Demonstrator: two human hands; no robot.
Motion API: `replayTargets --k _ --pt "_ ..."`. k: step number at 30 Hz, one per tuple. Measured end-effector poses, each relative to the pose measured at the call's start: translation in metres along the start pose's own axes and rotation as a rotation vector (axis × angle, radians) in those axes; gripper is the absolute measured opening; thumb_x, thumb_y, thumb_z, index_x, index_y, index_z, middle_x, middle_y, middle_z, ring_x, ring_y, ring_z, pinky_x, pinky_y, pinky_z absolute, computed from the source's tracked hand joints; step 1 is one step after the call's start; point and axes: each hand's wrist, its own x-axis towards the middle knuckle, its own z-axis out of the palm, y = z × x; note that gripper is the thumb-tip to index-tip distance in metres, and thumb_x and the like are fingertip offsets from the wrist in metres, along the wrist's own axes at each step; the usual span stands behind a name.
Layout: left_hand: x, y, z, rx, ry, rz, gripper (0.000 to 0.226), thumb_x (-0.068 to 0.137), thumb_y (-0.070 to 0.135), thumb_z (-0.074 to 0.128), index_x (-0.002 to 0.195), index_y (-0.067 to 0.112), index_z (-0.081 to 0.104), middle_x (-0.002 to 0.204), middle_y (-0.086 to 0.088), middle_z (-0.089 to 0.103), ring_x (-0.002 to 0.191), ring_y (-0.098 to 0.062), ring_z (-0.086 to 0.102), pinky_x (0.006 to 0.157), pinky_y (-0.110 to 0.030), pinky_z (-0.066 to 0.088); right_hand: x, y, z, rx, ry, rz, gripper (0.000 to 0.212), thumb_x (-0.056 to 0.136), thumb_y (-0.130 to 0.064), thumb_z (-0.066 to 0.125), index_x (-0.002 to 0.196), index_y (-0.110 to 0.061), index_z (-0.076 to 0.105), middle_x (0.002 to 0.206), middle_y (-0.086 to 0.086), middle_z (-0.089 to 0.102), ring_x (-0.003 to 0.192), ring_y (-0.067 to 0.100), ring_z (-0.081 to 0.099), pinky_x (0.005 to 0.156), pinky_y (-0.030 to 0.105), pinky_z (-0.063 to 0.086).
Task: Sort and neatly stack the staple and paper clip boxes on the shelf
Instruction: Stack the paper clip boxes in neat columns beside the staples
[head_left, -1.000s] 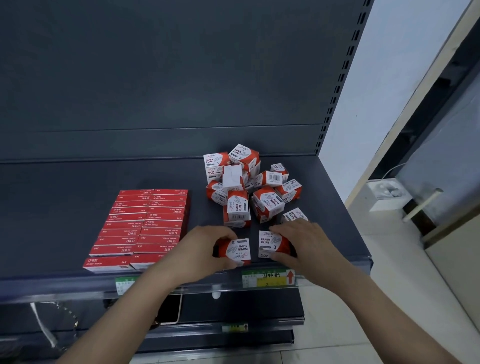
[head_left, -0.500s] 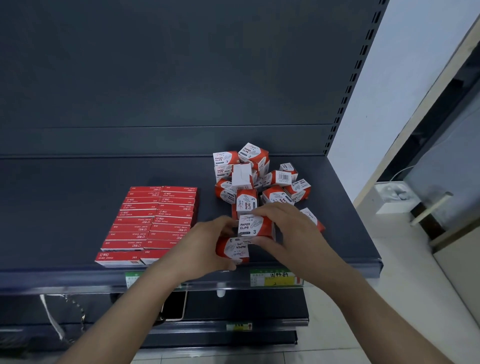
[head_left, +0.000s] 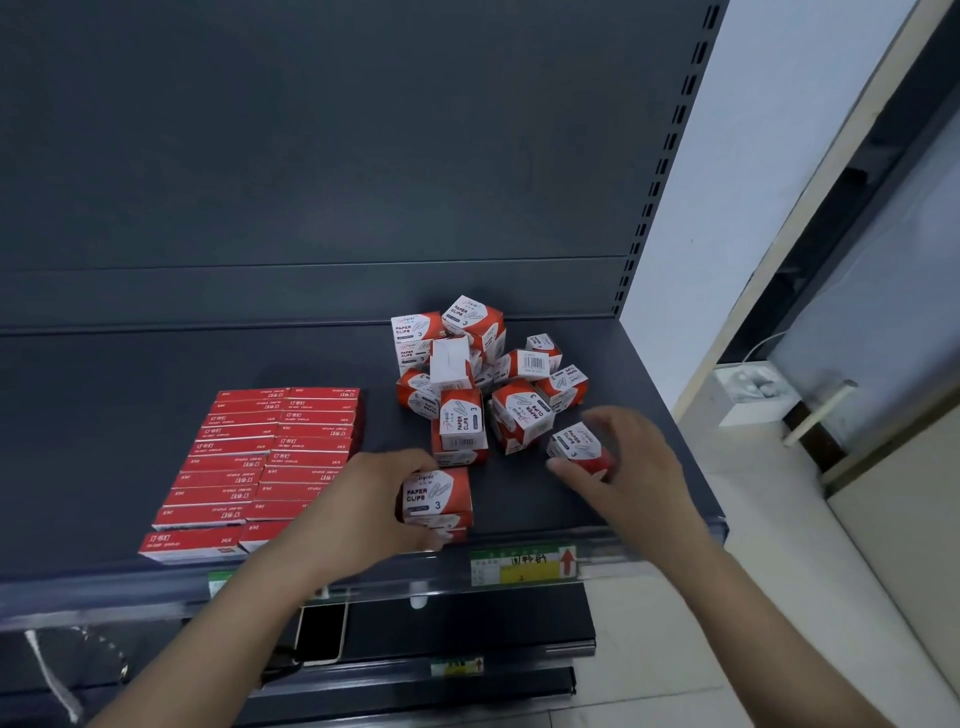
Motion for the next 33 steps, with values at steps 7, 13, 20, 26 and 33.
replayTargets --k 7,13,20,26,33 --pt "0.0 0.013 -0.006 0.008 0.013 -0.016 0.064 0.059 0.049 0.081 0.115 0.034 0.054 0.105 0.02 0.062 0.094 0.002 0.06 0.082 -0.015 0.05 0.003 0.012 -0.005 -0.01 -0.244 0.082 0.065 0.083 -0.027 0.069 0.137 -0.023 0.033 0.137 -0.005 0.052 0.121 0.015 0.053 0.091 0.022 0.045" --pt "0.022 0.021 -0.032 0.107 0.292 0.009 0.05 0.068 0.047 0.074 0.108 0.021 0.063 0.108 0.008 0.066 0.097 -0.007 0.061 0.088 -0.027 0.052 0.0 0.011 -0.004 0.087 -0.452 -0.027 0.054 0.082 -0.013 0.068 0.126 -0.029 0.041 0.13 -0.01 0.055 0.115 0.006 0.053 0.094 0.021 0.05" --pt "0.056 0.038 -0.017 0.531 0.28 -0.1 0.064 0.072 0.075 0.049 0.098 0.017 0.052 0.097 0.001 0.064 0.083 -0.014 0.057 0.066 -0.025 0.043 -0.003 -0.005 0.018 0.161 -0.546 -0.203 0.053 0.083 -0.019 0.067 0.127 -0.028 0.041 0.127 -0.014 0.055 0.111 0.001 0.054 0.084 0.008 0.048" --pt "0.067 0.044 -0.004 0.549 0.315 -0.181 0.074 0.07 0.076 0.052 0.11 0.014 0.05 0.105 -0.002 0.064 0.094 -0.019 0.063 0.069 -0.026 0.044 0.016 -0.012 0.01 0.217 -0.051 -0.07 0.025 0.082 -0.032 0.069 0.1 -0.024 0.054 0.1 -0.011 0.06 0.088 0.0 0.057 0.071 0.006 0.045" --pt "0.062 0.041 -0.015 0.341 0.367 -0.213 0.053 0.077 0.055 0.061 0.107 0.012 0.062 0.102 -0.003 0.067 0.093 -0.021 0.062 0.072 -0.029 0.047 0.042 -0.021 0.022 -0.08 -0.027 -0.036 0.056 0.08 -0.051 0.064 0.124 -0.018 0.054 0.124 -0.001 0.059 0.11 0.014 0.055 0.088 0.027 0.046"
